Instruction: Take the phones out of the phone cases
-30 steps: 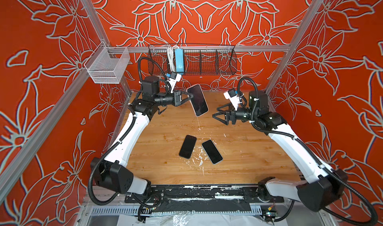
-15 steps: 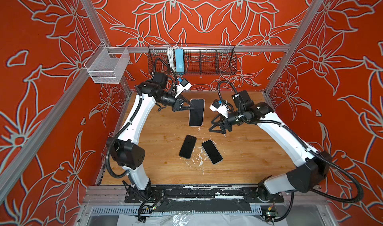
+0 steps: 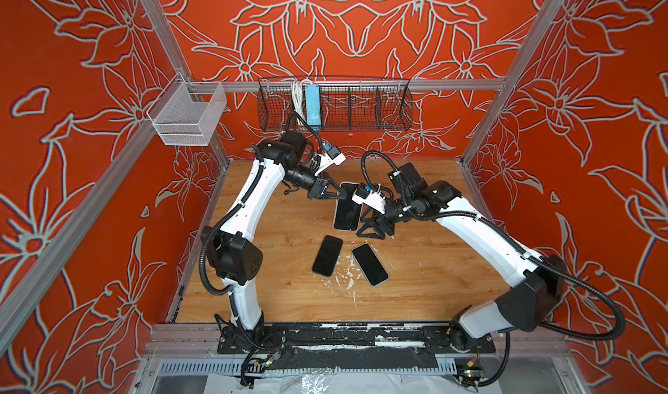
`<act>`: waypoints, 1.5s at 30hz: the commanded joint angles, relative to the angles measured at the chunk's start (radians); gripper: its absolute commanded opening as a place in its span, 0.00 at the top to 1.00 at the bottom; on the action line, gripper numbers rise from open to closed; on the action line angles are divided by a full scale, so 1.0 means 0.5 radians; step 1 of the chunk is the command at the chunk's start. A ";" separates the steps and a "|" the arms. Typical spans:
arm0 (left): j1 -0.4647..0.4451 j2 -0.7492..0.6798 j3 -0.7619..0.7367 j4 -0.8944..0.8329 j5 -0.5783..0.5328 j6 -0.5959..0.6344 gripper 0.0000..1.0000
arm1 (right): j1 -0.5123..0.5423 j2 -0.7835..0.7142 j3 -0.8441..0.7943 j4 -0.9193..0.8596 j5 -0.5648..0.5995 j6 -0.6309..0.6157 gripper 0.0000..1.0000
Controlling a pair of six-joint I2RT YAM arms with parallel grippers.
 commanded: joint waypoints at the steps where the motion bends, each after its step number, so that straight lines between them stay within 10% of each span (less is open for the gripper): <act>1: -0.031 -0.049 0.048 -0.051 0.139 0.073 1.00 | 0.019 0.021 0.008 0.004 0.025 -0.088 0.37; 45: -0.069 -0.131 0.020 0.084 0.201 0.023 1.00 | 0.093 -0.165 -0.247 0.100 -0.229 0.031 0.60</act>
